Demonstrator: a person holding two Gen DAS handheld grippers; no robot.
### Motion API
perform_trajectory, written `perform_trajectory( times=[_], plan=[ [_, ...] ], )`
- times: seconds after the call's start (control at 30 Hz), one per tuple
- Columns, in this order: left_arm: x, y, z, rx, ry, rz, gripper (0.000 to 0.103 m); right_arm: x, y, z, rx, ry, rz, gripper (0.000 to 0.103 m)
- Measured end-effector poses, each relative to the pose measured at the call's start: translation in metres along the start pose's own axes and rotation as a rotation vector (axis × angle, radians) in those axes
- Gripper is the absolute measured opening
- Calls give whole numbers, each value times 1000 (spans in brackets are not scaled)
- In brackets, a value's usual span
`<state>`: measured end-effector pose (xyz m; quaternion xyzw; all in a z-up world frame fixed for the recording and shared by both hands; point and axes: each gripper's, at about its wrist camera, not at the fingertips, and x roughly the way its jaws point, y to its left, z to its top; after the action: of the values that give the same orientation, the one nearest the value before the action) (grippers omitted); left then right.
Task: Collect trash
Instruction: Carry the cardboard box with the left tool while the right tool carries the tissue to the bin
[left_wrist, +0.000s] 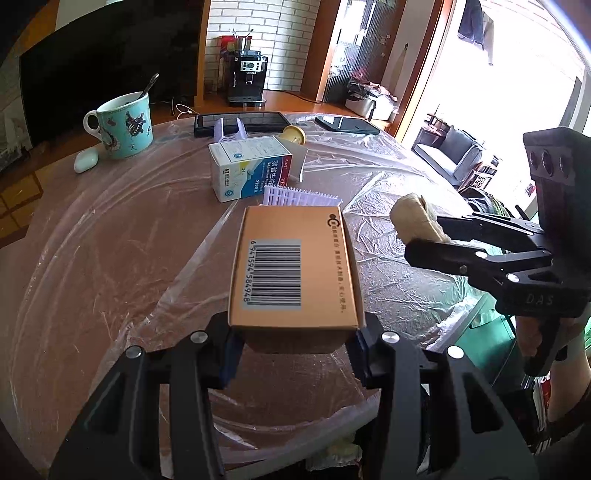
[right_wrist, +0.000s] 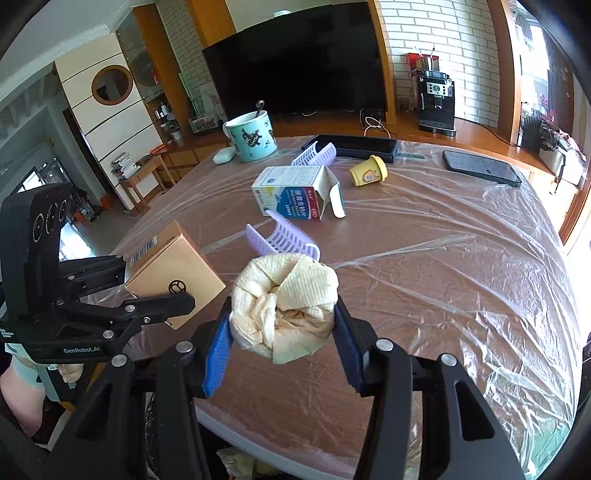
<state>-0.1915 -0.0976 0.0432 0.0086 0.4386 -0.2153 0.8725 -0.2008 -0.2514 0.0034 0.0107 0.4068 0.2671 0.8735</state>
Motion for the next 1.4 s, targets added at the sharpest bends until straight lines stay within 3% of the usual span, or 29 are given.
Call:
perform_trajectory(
  times=[1.4],
  plan=[
    [-62, -28, -61, 45, -20, -24, 48, -54, 57, -62, -84, -4, 88, 50]
  ],
)
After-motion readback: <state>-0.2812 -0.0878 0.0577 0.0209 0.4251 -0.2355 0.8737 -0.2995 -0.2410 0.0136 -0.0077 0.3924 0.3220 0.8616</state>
